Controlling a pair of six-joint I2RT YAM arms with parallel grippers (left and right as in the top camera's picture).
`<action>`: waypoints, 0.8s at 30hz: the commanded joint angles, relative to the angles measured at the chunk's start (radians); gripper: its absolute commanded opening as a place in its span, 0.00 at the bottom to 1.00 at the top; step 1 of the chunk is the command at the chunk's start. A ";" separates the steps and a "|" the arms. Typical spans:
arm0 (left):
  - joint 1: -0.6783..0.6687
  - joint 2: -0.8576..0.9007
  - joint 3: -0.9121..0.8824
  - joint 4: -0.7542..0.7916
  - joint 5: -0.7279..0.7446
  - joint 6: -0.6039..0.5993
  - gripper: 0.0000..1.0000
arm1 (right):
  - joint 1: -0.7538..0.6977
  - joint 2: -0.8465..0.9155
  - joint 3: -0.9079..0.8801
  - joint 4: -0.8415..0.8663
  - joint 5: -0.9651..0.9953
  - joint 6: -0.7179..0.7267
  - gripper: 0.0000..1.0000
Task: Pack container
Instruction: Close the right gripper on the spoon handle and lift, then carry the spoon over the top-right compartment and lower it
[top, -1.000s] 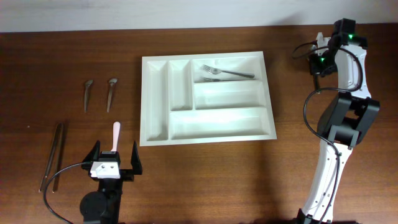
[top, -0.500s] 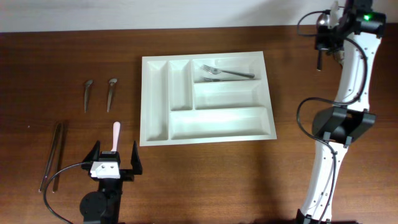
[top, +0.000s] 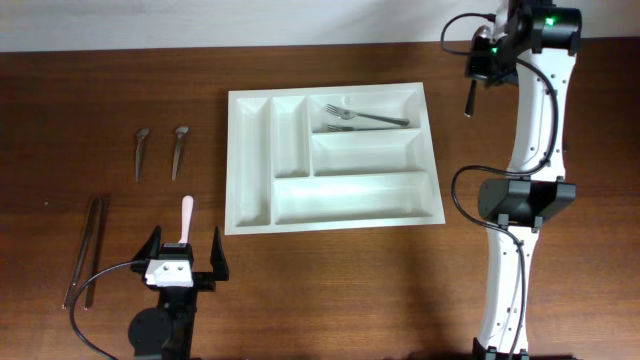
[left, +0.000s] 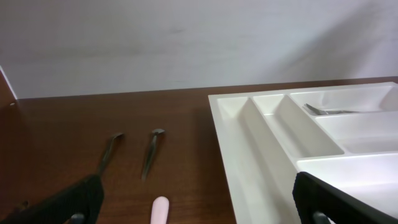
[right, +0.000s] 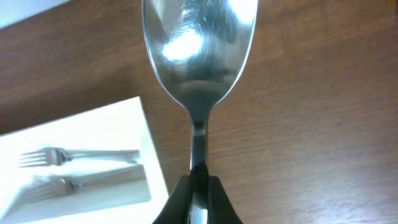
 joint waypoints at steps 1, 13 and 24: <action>0.002 -0.007 -0.002 -0.006 0.014 0.012 0.99 | 0.047 -0.035 0.018 -0.002 -0.027 0.165 0.04; 0.002 -0.007 -0.002 -0.006 0.014 0.012 0.99 | 0.180 -0.035 0.018 -0.053 -0.056 0.803 0.04; 0.002 -0.007 -0.002 -0.006 0.014 0.012 0.99 | 0.247 -0.034 0.016 -0.103 0.005 1.265 0.04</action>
